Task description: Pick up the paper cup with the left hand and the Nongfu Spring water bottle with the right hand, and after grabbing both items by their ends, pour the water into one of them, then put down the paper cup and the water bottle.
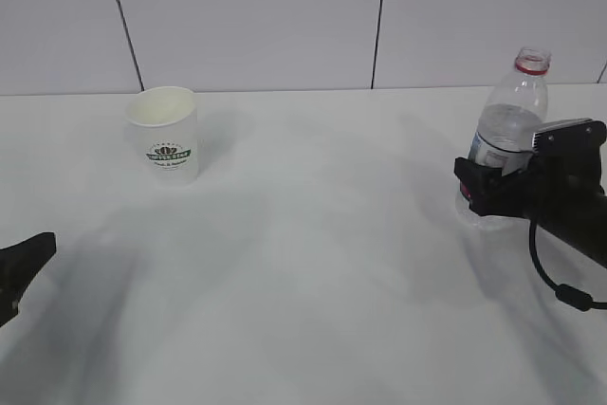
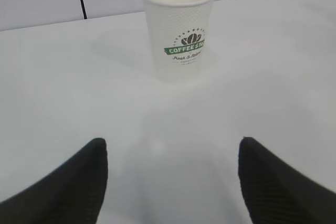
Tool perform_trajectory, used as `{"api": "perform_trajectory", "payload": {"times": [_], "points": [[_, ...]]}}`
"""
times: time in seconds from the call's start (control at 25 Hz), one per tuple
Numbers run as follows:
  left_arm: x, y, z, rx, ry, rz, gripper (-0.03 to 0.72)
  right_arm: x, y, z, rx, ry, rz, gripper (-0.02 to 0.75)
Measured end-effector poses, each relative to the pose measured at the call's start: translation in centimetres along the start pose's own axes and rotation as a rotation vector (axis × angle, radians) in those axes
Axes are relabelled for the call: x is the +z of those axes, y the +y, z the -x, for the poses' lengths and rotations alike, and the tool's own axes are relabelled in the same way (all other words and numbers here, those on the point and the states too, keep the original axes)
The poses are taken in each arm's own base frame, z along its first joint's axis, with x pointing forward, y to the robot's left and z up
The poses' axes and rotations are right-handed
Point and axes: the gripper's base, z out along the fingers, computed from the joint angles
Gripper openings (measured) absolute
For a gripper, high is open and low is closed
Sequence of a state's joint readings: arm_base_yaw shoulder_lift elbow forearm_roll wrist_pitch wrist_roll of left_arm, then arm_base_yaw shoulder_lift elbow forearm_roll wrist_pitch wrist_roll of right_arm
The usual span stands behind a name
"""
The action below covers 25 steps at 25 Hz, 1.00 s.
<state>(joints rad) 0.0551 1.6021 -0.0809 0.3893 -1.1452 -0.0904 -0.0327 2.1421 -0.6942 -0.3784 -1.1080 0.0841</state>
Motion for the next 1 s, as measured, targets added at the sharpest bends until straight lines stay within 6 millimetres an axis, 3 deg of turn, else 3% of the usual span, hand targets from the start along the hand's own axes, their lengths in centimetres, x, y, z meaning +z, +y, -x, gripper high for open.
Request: {"api": "perform_trajectory", "payload": {"times": [0.24,0.76,1.0], "points": [[0.0,0.0,0.0,0.0,0.0,-0.001,0.561,0.0,0.0,0.0,0.0,0.0,0.0,0.477],[0.0,-0.2,0.0,0.009,0.002,-0.02,0.561,-0.5,0.3,-0.2,-0.001,0.005,0.015,0.468],[0.0,-0.2,0.0,0.01,0.002,-0.022,0.562,-1.2,0.5,1.0,-0.027,0.03,0.022,0.467]]}}
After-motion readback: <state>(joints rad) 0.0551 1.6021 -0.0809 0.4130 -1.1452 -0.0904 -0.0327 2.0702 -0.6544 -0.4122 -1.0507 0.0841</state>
